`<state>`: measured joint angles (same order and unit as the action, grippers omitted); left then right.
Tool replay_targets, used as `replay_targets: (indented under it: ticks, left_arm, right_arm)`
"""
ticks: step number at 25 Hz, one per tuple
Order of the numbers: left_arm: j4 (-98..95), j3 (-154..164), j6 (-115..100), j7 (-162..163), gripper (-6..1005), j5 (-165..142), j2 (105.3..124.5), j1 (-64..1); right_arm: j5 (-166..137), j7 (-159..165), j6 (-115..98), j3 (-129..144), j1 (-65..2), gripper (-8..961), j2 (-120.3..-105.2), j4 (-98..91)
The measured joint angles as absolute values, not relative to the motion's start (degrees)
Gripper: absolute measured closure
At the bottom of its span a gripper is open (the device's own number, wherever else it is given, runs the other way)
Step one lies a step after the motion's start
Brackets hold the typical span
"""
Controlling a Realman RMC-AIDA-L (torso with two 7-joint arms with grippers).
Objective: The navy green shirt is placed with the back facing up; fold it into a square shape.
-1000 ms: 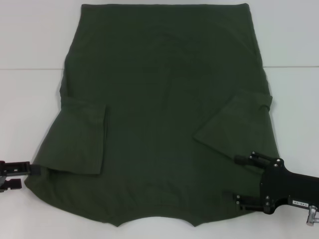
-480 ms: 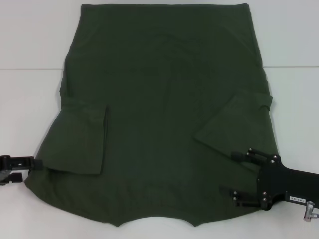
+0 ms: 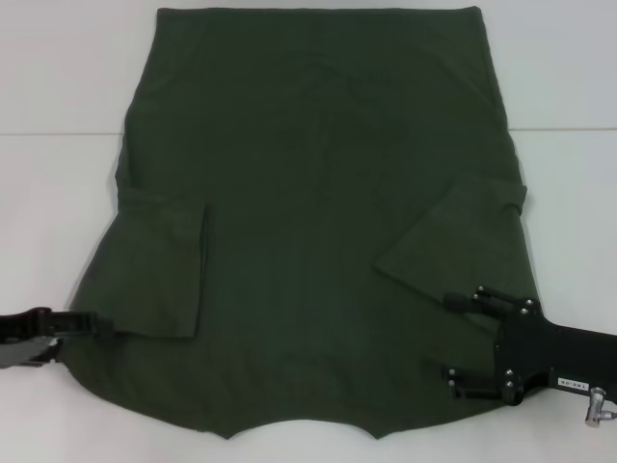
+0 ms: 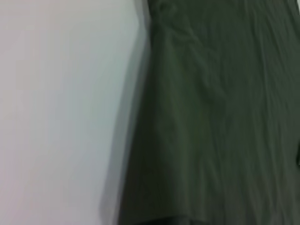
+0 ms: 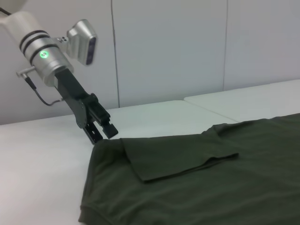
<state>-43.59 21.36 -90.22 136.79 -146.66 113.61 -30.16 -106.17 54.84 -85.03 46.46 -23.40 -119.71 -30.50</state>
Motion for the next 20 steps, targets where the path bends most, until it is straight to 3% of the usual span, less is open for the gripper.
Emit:
replay_targets:
  ticks: [14, 20]
  left_arm:
    - [-45.7, 26.2, -87.6, 138.7, 303, -147.0, 114.82, -30.6]
    - [-46.5, 26.5, -87.2, 138.6, 546, -147.1, 114.83, -30.1]
  right_arm:
    - [-105.9, 56.7, -87.4, 46.1, -22.7, 36, -119.74, -31.8]
    - [-105.9, 62.4, -87.4, 46.0, -22.7, 37, -119.65, -33.6]
